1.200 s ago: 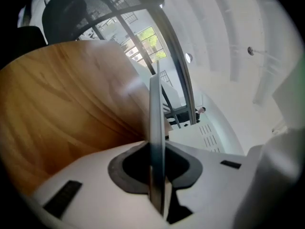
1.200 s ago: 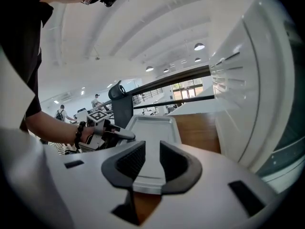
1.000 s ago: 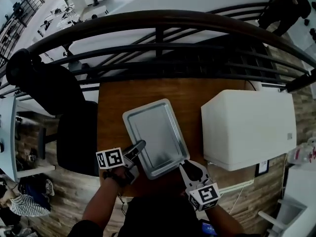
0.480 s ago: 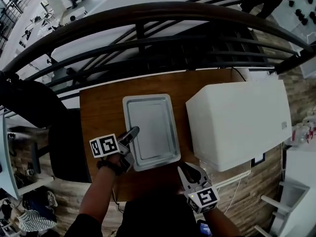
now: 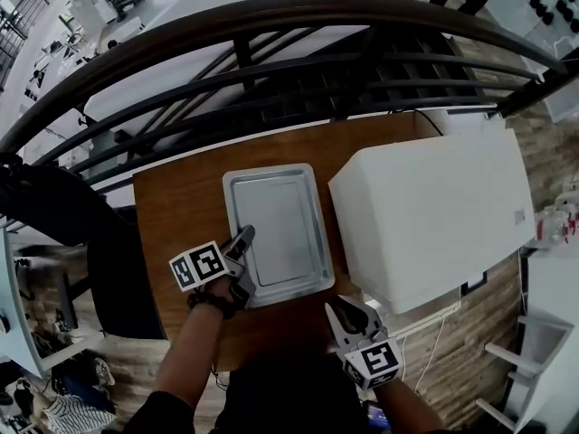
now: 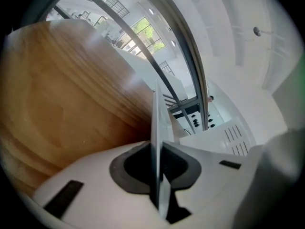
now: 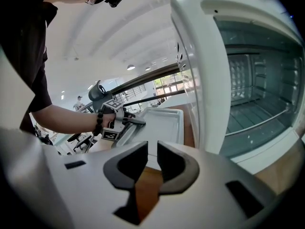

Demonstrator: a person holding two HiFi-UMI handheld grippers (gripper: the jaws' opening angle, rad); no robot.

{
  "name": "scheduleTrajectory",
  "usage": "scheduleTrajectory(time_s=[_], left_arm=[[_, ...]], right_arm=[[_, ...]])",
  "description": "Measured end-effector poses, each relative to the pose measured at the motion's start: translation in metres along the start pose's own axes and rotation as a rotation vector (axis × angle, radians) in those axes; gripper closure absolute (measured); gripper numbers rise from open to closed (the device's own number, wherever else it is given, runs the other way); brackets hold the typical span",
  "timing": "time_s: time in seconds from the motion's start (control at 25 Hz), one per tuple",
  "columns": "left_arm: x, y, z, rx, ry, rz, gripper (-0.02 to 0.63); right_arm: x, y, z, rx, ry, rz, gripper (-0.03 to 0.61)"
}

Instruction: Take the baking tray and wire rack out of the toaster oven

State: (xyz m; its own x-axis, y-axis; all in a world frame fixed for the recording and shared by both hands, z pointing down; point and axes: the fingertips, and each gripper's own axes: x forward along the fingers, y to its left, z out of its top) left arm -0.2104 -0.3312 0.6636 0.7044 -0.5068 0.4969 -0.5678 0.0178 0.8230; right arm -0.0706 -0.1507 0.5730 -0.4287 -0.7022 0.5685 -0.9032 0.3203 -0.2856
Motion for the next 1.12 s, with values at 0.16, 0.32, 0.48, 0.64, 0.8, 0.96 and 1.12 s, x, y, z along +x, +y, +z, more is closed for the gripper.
scheduleTrajectory(time_s=[0.16, 0.32, 0.48, 0.64, 0.8, 0.96, 1.12], left_arm=[[0.008, -0.005, -0.006, 0.091, -0.009, 0.026, 0.508], [0.011, -0.014, -0.015, 0.245, 0.041, 0.063, 0.328], [0.009, -0.007, -0.023, 0.428, 0.120, 0.199, 0.255], [-0.007, -0.008, -0.017, 0.561, 0.068, 0.280, 0.221], [-0.016, -0.022, -0.007, 0.573, -0.007, 0.240, 0.221], [-0.028, -0.043, -0.006, 0.551, -0.076, 0.115, 0.222], [-0.043, -0.068, -0.002, 0.532, -0.153, 0.010, 0.254]], right_arm=[[0.002, 0.000, -0.003, -0.008, 0.001, 0.010, 0.523], [-0.005, 0.005, -0.005, -0.013, 0.002, 0.008, 0.523], [-0.012, 0.005, -0.008, -0.012, 0.009, 0.001, 0.523], [-0.019, -0.002, -0.005, -0.002, -0.014, -0.017, 0.523], [-0.019, -0.005, -0.003, -0.013, -0.032, -0.015, 0.523], [-0.018, 0.001, 0.002, -0.047, -0.054, -0.001, 0.523], [-0.028, 0.000, 0.025, -0.128, -0.140, 0.016, 0.529]])
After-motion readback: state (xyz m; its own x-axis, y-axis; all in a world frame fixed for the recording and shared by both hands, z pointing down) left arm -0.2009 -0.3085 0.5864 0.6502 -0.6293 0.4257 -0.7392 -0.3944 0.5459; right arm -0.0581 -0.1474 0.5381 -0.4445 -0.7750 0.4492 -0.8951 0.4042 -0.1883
